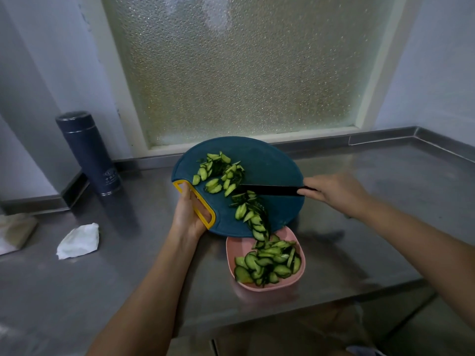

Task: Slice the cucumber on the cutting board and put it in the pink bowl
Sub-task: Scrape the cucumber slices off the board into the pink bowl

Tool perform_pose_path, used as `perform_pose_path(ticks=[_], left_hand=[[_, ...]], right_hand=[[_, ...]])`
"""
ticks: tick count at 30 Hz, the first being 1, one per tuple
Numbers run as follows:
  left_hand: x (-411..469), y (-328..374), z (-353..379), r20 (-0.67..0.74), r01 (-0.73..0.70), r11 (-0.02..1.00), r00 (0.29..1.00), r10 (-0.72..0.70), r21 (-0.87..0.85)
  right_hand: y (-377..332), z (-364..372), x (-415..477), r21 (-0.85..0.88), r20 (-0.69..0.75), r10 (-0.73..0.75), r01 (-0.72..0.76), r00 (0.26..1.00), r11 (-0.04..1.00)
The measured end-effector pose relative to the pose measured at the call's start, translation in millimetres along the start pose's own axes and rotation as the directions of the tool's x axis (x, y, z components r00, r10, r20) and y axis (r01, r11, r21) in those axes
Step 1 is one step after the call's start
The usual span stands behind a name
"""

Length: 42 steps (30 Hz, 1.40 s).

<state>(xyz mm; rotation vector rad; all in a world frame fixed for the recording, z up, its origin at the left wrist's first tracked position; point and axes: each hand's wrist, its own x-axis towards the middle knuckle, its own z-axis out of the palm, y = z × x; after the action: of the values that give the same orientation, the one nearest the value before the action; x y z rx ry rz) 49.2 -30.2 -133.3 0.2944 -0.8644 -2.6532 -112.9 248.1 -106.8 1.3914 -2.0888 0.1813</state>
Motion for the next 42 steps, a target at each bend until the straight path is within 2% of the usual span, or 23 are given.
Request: perform_pose_path(ticks=[12, 20, 30, 42], left_hand=[[2.0, 1.3, -2.2, 0.013, -0.006, 1.000, 1.000, 0.005, 0.003], [-0.4, 0.1, 0.7, 0.036, 0.003, 0.999, 0.999, -0.002, -0.048], [-1.0, -5.3, 3.9, 0.027, 0.025, 1.000, 0.999, -0.025, 0.003], [-5.5, 3.1, 6.4, -0.032, -0.086, 0.995, 0.996, 0.085, -0.040]], right_hand=[[-18.8, -15.9, -18.6, 0.023, -0.115, -0.121, 0.124, 0.986, 0.992], [-21.5, -19.5, -39.3, 0.014, -0.065, -0.079, 0.080, 0.995, 0.997], [-24.8, -29.1, -66.6, 0.038, -0.015, -0.074, 0.075, 0.997, 0.996], [-40.3, -42.2, -79.0, -0.012, -0.009, -0.131, 0.131, 0.991, 0.991]])
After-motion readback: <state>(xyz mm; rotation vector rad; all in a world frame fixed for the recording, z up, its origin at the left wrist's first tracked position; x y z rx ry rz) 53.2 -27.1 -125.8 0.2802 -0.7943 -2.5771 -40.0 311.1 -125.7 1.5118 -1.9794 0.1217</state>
